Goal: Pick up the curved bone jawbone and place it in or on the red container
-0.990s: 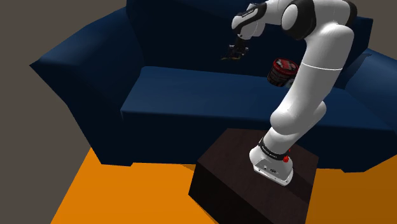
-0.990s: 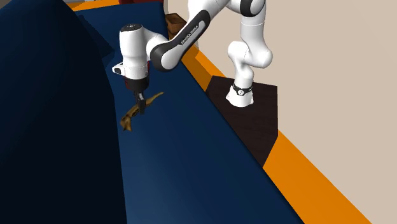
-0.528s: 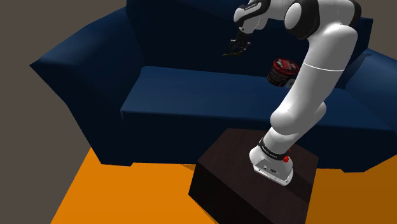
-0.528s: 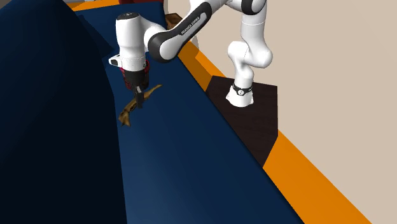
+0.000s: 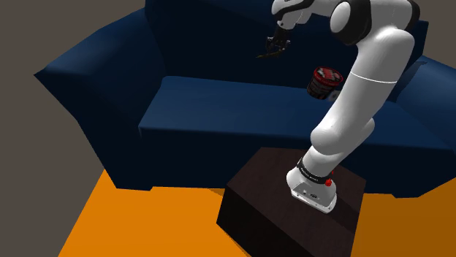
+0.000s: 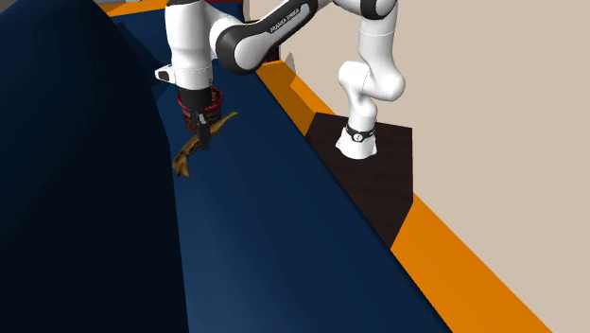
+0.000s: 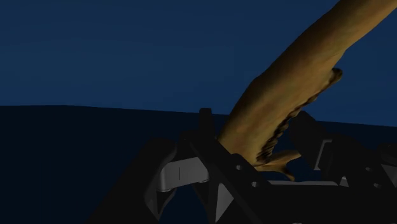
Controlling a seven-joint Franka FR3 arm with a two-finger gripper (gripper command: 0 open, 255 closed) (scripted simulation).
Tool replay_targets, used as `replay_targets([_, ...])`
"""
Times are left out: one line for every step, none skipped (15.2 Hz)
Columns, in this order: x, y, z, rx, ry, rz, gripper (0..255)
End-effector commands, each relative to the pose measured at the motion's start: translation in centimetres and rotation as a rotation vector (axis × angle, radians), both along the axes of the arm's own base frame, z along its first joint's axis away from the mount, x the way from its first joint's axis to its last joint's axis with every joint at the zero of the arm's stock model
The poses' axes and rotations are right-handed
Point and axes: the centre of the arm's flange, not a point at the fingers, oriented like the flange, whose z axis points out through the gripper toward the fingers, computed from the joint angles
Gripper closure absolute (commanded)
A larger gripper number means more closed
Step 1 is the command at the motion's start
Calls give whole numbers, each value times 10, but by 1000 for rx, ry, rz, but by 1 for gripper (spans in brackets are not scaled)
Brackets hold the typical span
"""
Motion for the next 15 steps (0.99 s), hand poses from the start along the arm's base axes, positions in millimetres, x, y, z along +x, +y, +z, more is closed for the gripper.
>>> replay_targets([-1, 1, 10, 0, 0, 0, 255])
replay_targets([-1, 1, 16, 0, 0, 0, 255])
replay_targets([-1, 1, 21, 0, 0, 0, 255])
replay_targets([-1, 1, 26, 0, 0, 0, 255])
replay_targets([-1, 1, 31, 0, 0, 0, 255])
replay_targets([-1, 1, 37, 0, 0, 0, 255])
replay_targets([-1, 1, 42, 0, 0, 0, 255])
replay_targets([-1, 1, 47, 0, 0, 0, 255])
replay_targets([-1, 1, 53, 0, 0, 0, 255])
replay_targets([-1, 1, 55, 0, 0, 0, 255])
replay_targets([-11, -7, 55, 0, 0, 0, 255])
replay_targets([-21, -16, 55, 0, 0, 0, 255])
replay_targets([-32, -24, 55, 0, 0, 0, 255])
replay_targets([-42, -32, 55, 0, 0, 0, 255])
replay_targets([-52, -40, 55, 0, 0, 0, 255])
